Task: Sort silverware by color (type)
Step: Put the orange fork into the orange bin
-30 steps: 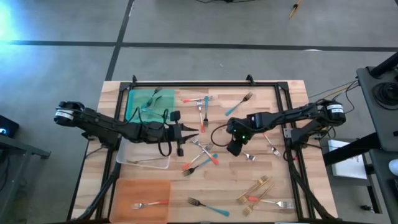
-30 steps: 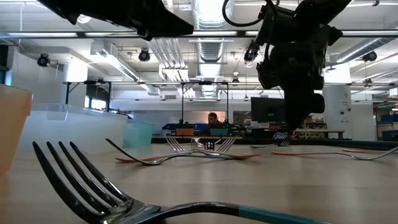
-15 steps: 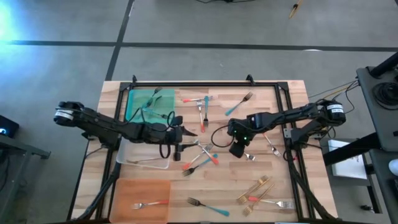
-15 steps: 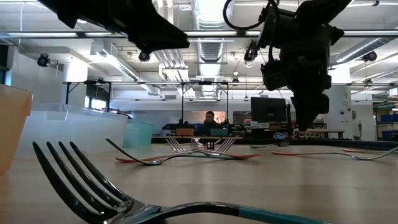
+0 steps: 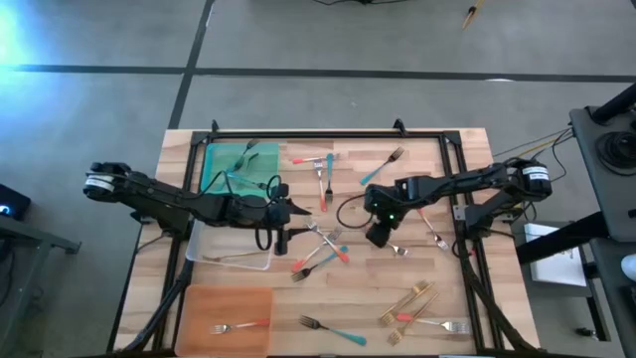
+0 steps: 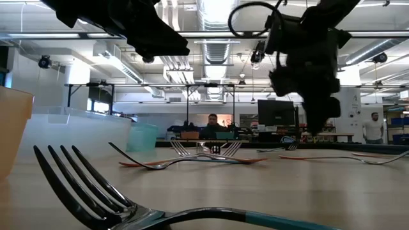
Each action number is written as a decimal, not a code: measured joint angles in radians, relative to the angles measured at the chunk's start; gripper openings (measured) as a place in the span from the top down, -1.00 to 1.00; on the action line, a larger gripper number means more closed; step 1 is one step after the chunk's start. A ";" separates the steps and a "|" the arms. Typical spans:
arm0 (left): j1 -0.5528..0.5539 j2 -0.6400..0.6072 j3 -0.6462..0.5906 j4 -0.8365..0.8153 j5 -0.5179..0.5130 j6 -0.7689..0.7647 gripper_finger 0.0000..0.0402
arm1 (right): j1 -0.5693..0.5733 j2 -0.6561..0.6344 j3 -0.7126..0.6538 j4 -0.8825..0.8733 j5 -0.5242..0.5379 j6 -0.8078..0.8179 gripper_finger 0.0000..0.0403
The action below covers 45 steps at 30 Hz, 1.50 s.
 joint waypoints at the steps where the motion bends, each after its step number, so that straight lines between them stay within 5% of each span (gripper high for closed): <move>1: 0.000 0.000 0.000 0.000 0.000 -0.001 0.08 | 0.002 0.000 0.000 -0.037 -0.003 -0.001 0.41; 25: 0.000 0.000 -0.001 -0.011 -0.002 -0.001 0.09 | 0.100 0.224 0.069 -0.162 0.148 -0.074 0.31; 37: -0.001 0.033 -0.002 -0.017 -0.002 0.006 0.09 | 0.114 0.334 0.143 -0.234 0.239 -0.009 0.90; 45: -0.001 0.037 0.004 -0.015 -0.002 -0.001 0.09 | 0.106 0.266 0.178 -0.267 0.249 -0.018 0.95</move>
